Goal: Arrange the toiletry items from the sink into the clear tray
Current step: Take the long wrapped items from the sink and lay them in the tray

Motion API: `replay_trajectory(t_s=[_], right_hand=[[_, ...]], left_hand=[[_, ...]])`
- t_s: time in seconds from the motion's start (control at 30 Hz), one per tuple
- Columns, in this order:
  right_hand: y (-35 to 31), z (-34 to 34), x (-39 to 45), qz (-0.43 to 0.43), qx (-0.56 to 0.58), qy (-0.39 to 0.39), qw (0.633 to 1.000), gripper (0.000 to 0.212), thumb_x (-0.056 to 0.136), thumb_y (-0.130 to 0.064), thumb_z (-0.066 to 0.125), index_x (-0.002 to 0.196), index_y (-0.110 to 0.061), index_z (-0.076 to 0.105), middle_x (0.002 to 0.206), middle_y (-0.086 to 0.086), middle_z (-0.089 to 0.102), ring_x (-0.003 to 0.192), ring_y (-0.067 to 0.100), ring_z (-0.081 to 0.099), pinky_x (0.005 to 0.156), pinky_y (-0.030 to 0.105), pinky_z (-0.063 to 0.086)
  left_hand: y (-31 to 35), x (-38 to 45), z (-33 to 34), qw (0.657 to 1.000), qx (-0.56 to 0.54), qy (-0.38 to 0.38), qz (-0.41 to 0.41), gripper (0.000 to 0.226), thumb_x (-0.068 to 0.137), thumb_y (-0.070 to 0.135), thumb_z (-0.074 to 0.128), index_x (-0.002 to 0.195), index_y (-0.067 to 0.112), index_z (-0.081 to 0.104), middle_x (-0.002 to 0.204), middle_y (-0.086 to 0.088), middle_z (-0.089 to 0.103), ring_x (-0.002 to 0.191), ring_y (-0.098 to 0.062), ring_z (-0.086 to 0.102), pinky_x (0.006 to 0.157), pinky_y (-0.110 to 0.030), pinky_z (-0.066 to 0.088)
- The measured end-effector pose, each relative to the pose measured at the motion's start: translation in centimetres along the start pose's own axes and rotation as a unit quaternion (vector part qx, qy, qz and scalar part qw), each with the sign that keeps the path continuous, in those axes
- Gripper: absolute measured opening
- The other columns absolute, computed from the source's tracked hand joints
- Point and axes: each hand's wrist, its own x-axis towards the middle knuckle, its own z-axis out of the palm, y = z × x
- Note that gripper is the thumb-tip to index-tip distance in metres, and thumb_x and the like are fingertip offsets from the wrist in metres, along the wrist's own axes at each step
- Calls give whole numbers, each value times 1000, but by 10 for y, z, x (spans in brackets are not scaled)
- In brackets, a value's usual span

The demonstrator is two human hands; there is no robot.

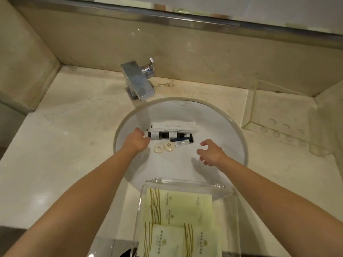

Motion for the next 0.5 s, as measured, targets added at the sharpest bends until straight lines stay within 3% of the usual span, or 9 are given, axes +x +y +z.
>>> replay_trajectory(t_s=[0.07, 0.13, 0.27, 0.37, 0.5], right_hand=[[-4, 2, 21, 8, 27, -12, 1000, 46, 92, -24, 52, 137, -22, 38, 96, 12, 65, 64, 20, 57, 57, 26, 45], [-6, 7, 46, -2, 26, 3, 1000, 54, 93, -25, 52, 143, -26, 33, 113, 14, 62, 73, 21, 58, 62, 29, 49], [-12, 16, 90, -30, -99, 44, 994, 65, 93, -28, 52, 150, -32, 21, 145, 19, 34, 116, 36, 52, 86, 34, 46], [-18, 22, 108, -42, -174, 79, 981, 66, 94, -22, 49, 151, -30, 16, 150, 16, 23, 131, 37, 35, 98, 39, 40], [-18, 25, 124, -97, -286, 114, 946, 68, 88, -13, 53, 147, -30, 24, 140, 10, 32, 128, 32, 32, 87, 37, 43]], left_hand=[[2, 19, 5, 999, -33, 4, -24, 45, 94, 26, 52, 133, 7, 43, 131, -19, 53, 118, -35, 52, 88, -33, 40], [4, 39, 12, 998, -56, 8, -39, 47, 94, 23, 52, 137, 7, 42, 134, -18, 51, 122, -34, 50, 93, -33, 40], [11, 69, 28, 996, -75, 18, -40, 37, 93, 17, 52, 125, -1, 50, 126, -20, 57, 115, -35, 54, 91, -33, 43], [12, 84, 41, 996, -79, 26, -40, 21, 91, 13, 51, 105, -2, 55, 110, -22, 60, 109, -37, 57, 82, -33, 43], [14, 98, 50, 995, -68, 50, -57, 28, 90, 9, 48, 114, -4, 54, 119, -24, 60, 112, -40, 56, 90, -36, 44]])
